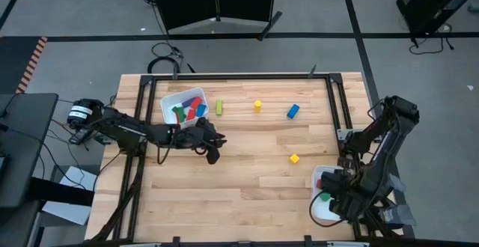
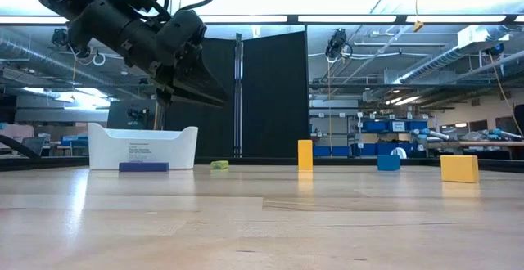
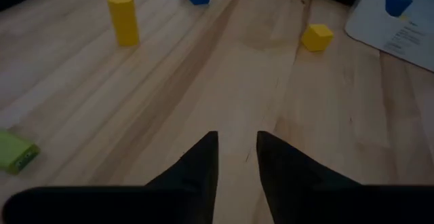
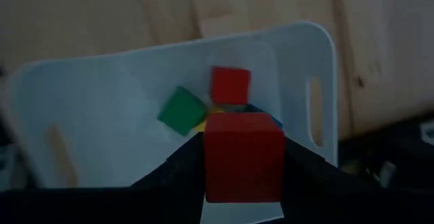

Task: Sort blocks by size
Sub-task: Put the small red block into the bottom white bin, then put the large green block into the top white bin

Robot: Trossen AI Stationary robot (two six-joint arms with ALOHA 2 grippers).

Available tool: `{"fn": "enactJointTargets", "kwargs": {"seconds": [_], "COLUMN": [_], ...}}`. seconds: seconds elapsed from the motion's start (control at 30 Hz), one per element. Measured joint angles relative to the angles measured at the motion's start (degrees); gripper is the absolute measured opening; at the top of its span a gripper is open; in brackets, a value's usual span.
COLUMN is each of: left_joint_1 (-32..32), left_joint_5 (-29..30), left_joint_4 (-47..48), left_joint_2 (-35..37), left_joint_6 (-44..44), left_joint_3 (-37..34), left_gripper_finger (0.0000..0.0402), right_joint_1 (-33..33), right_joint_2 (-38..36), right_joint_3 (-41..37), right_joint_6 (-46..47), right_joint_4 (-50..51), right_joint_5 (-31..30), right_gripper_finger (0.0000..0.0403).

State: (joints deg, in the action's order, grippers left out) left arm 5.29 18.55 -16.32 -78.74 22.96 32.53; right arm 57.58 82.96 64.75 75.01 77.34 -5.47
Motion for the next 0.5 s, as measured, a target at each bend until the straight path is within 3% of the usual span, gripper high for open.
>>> {"fn": "enactJointTargets", "kwargs": {"seconds": [0.13, 0.27, 0.37, 0.5], "left_joint_1": [-0.2, -0.4, -1.2, -2.0], "left_joint_5": [0.0, 0.3, 0.6, -0.5], "left_joint_4": [5.2, 20.4, 32.0, 41.2], "left_joint_2": [0.0, 0.0, -0.5, -1.8], "left_joint_6": [-0.4, -1.6, -1.7, -1.5], "left_joint_3": [2.3, 7.1, 10.5, 13.0], "left_gripper_finger": [0.0147, 0.0183, 0.0203, 0.0213], "right_joint_1": [-0.1, -0.8, -1.3, -2.2], "right_joint_2": [3.6, 4.3, 3.6, 3.1], "right_joint_3": [0.0, 0.0, 0.0, 0.0], "right_joint_6": [0.7, 1.3, 1.4, 1.0], "right_joint_4": [1.3, -0.2, -1.6, -2.0], "right_joint_5": [0.6, -4.3, -9.2, -13.8], "right_gripper_finger": [0.0278, 0.0370, 0.0387, 0.0371]}}
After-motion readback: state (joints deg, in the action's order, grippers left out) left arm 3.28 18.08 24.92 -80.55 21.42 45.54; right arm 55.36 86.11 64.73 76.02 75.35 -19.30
